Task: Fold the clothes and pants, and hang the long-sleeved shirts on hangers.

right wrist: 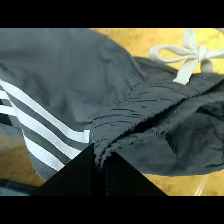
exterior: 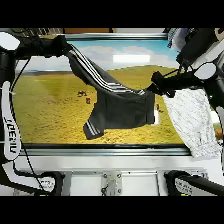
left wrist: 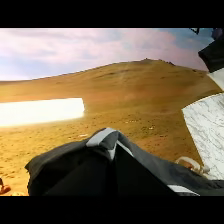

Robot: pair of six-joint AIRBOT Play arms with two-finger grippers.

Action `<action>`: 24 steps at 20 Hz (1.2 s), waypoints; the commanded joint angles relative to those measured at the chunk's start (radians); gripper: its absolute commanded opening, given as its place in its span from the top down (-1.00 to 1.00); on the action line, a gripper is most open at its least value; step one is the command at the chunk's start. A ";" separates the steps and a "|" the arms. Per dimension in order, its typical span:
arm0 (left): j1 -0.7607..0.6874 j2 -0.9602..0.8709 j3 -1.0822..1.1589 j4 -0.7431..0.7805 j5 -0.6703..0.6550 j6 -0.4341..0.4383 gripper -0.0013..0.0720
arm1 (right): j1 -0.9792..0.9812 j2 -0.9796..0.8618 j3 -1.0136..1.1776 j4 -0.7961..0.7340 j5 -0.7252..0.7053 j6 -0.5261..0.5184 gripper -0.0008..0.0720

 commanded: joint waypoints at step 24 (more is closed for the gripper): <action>-0.053 0.438 -1.101 0.181 0.071 -0.007 -0.44 | 0.004 0.103 -0.361 -0.109 0.028 -0.252 -0.45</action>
